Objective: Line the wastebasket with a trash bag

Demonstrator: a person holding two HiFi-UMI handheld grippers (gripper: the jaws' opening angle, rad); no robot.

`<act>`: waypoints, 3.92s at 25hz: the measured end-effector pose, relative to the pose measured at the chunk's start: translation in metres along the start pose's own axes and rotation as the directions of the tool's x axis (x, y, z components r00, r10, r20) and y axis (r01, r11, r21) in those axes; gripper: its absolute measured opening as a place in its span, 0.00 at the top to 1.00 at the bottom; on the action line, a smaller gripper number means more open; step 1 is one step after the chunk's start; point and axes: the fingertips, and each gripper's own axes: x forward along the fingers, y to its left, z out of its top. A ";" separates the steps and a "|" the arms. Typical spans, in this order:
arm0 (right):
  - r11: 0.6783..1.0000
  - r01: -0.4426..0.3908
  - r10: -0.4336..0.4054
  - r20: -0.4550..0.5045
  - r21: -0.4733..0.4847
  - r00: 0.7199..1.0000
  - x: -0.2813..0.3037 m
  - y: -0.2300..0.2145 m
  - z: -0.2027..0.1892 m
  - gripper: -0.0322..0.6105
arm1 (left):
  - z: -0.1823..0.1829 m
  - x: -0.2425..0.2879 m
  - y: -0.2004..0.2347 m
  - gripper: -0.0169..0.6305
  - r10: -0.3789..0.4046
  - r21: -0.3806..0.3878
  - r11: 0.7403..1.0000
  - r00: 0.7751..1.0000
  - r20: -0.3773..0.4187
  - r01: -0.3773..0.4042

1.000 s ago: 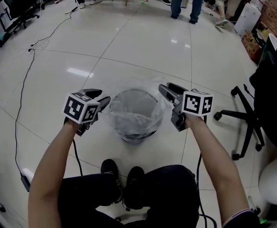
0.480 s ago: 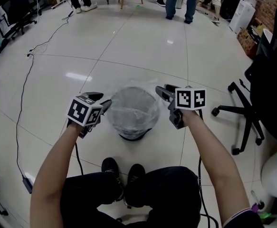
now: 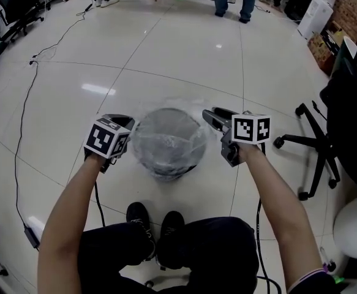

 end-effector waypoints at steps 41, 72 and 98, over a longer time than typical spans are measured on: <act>0.964 -0.225 0.229 -0.014 0.138 0.973 -0.035 -0.023 -0.040 0.66 | -0.050 0.022 0.007 0.95 0.013 -0.010 1.000 0.990 -0.137 -0.014; 0.955 -0.043 0.041 -0.013 -0.294 0.999 -0.076 0.085 -0.061 0.89 | 0.013 -0.094 -0.041 0.77 0.070 0.008 0.997 0.983 0.170 -0.072; 0.939 0.106 -0.138 -0.078 -0.327 0.987 -0.046 0.074 -0.129 0.73 | -0.082 -0.047 -0.132 0.77 0.008 -0.310 0.950 0.988 0.153 0.040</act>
